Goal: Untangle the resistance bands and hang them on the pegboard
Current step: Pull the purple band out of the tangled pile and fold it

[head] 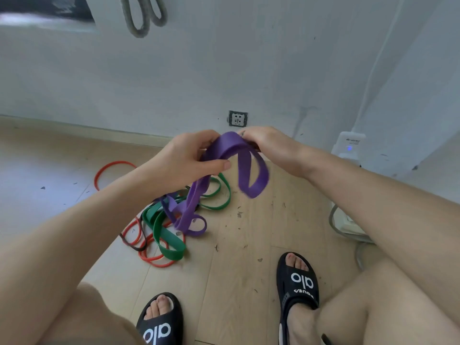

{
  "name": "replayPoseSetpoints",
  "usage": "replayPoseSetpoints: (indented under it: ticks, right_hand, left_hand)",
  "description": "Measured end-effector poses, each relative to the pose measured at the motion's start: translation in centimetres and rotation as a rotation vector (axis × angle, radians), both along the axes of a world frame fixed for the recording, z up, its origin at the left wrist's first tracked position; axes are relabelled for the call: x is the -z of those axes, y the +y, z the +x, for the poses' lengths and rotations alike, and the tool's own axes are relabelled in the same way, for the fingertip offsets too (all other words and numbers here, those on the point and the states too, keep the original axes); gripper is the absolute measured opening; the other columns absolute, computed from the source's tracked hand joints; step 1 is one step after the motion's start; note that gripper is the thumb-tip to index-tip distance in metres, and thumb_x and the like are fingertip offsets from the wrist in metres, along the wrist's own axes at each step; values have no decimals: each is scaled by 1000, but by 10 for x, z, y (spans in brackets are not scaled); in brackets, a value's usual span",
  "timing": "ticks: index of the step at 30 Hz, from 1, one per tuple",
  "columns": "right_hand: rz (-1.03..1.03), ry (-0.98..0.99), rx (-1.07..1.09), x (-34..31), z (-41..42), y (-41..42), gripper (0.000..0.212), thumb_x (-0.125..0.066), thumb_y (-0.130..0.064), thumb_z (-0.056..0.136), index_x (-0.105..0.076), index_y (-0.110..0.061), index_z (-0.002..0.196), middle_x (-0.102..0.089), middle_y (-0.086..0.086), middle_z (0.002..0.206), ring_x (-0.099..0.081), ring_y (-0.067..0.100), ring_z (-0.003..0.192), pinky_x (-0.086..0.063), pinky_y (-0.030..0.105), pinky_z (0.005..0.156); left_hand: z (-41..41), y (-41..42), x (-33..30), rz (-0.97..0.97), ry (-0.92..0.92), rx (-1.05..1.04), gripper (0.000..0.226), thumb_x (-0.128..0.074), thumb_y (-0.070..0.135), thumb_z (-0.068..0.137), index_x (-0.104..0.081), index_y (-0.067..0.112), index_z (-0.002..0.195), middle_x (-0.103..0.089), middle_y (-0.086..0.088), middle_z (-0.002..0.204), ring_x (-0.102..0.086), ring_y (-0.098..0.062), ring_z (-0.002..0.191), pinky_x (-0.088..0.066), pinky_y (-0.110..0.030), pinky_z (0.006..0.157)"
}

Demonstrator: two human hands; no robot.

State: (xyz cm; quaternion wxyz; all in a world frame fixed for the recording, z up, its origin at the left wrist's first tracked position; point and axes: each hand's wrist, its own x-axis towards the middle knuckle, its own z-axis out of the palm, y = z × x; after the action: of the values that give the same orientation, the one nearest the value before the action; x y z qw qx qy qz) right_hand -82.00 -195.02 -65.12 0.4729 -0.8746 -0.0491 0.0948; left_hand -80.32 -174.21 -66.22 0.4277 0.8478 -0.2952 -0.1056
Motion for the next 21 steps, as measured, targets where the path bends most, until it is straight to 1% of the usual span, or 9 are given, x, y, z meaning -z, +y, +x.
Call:
replayPoseSetpoints:
  ticks: [3,6,9,11,14,16,18,20,21]
  right_hand:
    - [156,-11,29,-4,-2,11,27,-42,-38,87,-44,-16,72,-41,4,75,-36,19,76,-34,39,80]
    - [130,-36,-5,-3,-1,16,33,-59,-43,90,-53,-16,71,-47,0,72,-43,14,72,-34,37,74]
    - [141,-27,-17,-9,5,19,32,-71,-37,80,-52,-20,61,-51,5,72,-52,18,74,-36,37,73]
    - [183,-34,-17,-16,9,16,34,-71,-27,81,-49,-21,57,-55,2,68,-59,16,78,-41,30,77]
    - [255,-73,24,-26,13,7,40,-68,-7,90,-46,-15,57,-61,-13,58,-66,0,74,-43,8,67]
    - [265,-101,77,-29,16,-4,41,-66,-1,90,-47,-14,57,-65,-13,58,-69,1,77,-44,7,62]
    - [233,-84,124,-28,17,-12,37,-68,-4,90,-50,-13,60,-65,-13,58,-66,1,68,-43,9,57]
    - [41,-80,145,-19,20,-18,25,-73,-13,88,-58,-13,68,-67,-8,63,-59,2,59,-40,12,54]
    - [-45,-66,146,-13,21,-22,16,-75,-15,86,-63,-14,76,-71,-1,73,-61,6,64,-42,14,58]
  left_hand:
    - [-1,1,0,4,-17,-31,20,-79,24,89,-61,17,92,-57,4,64,-49,-11,58,-41,-22,56]
    - [-2,2,2,21,-17,-42,28,-82,27,86,-55,19,89,-53,16,58,-41,-5,51,-34,-15,50]
    - [-2,5,3,6,35,-19,29,-81,28,85,-54,19,89,-58,20,65,-50,-3,55,-41,-14,53]
    - [-1,7,5,-56,157,8,30,-83,18,84,-58,18,99,-71,10,86,-69,-11,75,-56,-22,66]
    - [3,12,12,-34,236,38,38,-84,11,83,-55,17,108,-72,-7,95,-70,-33,92,-61,-48,85]
    - [4,13,17,-2,257,9,33,-83,19,85,-55,20,102,-71,-9,86,-66,-38,84,-59,-53,81]
    - [3,12,19,13,220,-17,28,-83,27,85,-56,21,94,-64,-6,74,-55,-28,66,-48,-42,66]
    - [2,12,17,22,147,-48,30,-85,30,82,-58,19,87,-52,-1,65,-43,-16,59,-37,-30,59]
    - [1,12,15,13,118,-63,32,-86,31,81,-58,17,86,-49,-2,64,-40,-15,58,-33,-28,57]
